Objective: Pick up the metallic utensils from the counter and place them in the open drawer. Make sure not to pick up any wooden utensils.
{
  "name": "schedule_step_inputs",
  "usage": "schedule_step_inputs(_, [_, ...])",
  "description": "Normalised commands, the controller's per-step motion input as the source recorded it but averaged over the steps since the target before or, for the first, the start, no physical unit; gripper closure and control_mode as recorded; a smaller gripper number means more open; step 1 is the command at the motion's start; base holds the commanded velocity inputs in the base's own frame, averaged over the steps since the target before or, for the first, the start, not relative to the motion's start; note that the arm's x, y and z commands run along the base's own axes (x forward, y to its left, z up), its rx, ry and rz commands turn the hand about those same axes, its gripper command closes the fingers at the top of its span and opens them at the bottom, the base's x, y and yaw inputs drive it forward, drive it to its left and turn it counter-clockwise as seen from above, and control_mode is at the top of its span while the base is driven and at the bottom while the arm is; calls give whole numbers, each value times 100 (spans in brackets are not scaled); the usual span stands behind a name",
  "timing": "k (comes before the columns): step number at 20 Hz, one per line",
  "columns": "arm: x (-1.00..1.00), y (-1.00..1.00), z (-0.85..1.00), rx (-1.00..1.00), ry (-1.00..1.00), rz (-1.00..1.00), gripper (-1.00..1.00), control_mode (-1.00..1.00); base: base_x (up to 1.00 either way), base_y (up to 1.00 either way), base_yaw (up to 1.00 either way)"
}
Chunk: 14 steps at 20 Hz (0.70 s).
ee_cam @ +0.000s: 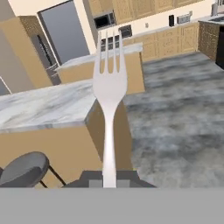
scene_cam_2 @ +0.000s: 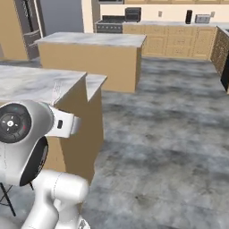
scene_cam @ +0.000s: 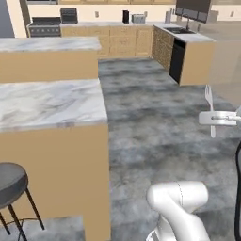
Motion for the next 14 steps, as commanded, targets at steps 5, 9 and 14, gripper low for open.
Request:
schedule_step_inputs(5, [0, 0, 0, 0, 0, 0, 100, 100, 95, -95, 4])
schedule_step_inputs(9, [0, 0, 0, 0, 0, 0, 100, 100, 100, -41, 9])
schedule_step_inputs(14, [0, 0, 0, 0, 0, 0, 100, 100, 100, -38, 19])
